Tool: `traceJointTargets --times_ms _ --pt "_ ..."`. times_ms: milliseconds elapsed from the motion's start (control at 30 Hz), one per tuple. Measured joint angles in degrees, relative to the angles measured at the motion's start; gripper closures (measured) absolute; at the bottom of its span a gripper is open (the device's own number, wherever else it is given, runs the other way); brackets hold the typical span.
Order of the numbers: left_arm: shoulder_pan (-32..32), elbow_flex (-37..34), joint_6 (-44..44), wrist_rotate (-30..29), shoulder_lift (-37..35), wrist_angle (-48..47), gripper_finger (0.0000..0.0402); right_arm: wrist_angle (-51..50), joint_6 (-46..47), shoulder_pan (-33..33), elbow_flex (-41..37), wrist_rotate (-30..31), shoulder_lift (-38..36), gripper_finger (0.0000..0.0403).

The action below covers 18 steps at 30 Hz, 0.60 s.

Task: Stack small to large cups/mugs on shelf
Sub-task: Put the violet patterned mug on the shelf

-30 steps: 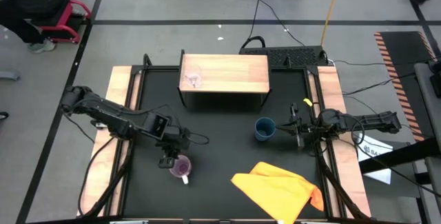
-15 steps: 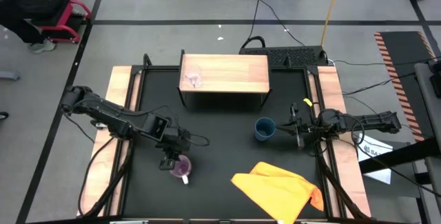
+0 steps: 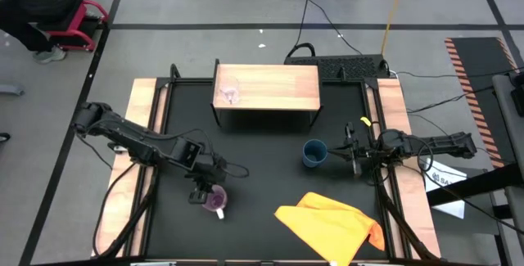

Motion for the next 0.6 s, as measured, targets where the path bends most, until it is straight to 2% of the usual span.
traceJointTargets --times_ms 233,367,467,600 --pt "-0.21 0.00 1.13 -0.06 1.78 -0.08 0.0252 0.00 0.15 -0.02 0.00 0.00 -0.02 0.0403" --pt "-0.12 0.00 1.66 -2.70 1.78 -0.13 0.0255 0.00 0.58 0.00 0.01 0.00 -0.01 0.0403" --pt "-0.10 0.00 2.24 -3.28 1.78 -0.46 0.0277 0.00 0.61 0.00 0.01 -0.01 -0.02 0.0403" --pt "-0.10 0.00 3.25 -3.30 1.78 -0.45 0.0330 0.00 0.62 -0.02 0.01 0.00 -0.01 0.0403"
